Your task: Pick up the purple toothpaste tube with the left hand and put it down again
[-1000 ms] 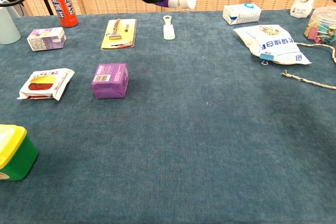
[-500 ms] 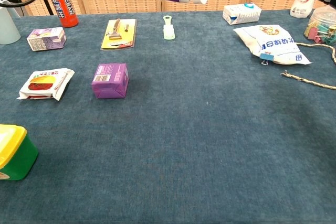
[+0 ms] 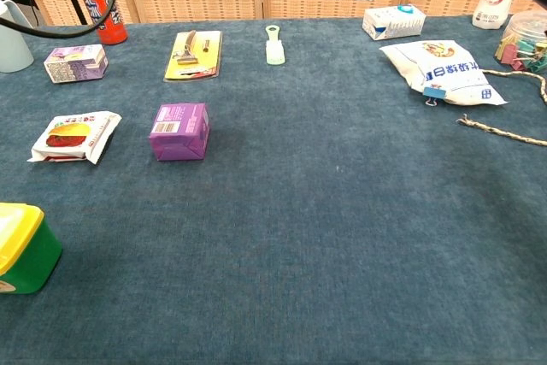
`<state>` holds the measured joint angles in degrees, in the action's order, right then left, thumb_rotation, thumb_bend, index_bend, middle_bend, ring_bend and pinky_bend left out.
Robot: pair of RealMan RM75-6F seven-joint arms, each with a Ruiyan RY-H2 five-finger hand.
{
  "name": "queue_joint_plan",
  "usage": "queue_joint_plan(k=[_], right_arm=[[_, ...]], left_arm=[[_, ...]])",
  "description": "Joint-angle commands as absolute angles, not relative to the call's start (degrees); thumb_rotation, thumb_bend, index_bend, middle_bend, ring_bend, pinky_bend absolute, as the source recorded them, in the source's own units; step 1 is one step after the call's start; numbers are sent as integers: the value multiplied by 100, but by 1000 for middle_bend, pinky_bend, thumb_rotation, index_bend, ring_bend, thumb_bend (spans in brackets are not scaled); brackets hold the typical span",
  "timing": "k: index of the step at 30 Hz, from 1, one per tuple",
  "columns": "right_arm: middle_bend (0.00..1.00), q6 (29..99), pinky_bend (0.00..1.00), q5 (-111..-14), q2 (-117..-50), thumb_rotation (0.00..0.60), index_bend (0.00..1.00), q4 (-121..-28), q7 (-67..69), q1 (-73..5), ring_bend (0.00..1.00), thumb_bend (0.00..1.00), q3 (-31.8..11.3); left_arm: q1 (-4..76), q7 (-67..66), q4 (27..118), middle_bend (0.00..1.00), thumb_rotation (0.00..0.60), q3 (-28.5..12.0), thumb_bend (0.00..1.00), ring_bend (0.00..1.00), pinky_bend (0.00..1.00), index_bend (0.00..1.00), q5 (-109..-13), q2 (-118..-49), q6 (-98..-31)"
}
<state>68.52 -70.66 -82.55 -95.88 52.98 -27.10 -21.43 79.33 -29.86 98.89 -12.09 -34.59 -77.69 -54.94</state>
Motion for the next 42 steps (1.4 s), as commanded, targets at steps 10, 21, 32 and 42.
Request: queue_joint_plan(k=[10, 21, 32, 42], right_arm=[[0, 6712, 0, -6818, -8484, 3, 0, -9707, 4979, -2789, 0, 0, -2288], [0, 6990, 0, -6492, -8910, 2, 0, -9557, 4306, -2862, 0, 0, -2519], [0, 6960, 0, -6268, -9030, 3, 0, -9728, 4512, -2789, 0, 0, -2812], [0, 6874, 0, -6105, -9169, 5, 0, -9924, 4791, -2744, 0, 0, -2989]], left_arm=[[8068, -3460, 9936, 544, 600, -1547, 503, 504, 589, 503, -3139, -8399, -6100], [8205, -3891, 9903, 546, 600, -1788, 503, 504, 589, 503, -2821, -8798, -6418], [8296, -4163, 9639, 546, 600, -2011, 503, 503, 589, 503, -2673, -9265, -6695], [8305, -4243, 9485, 547, 600, -2189, 503, 503, 593, 503, -2656, -9504, -6758]])
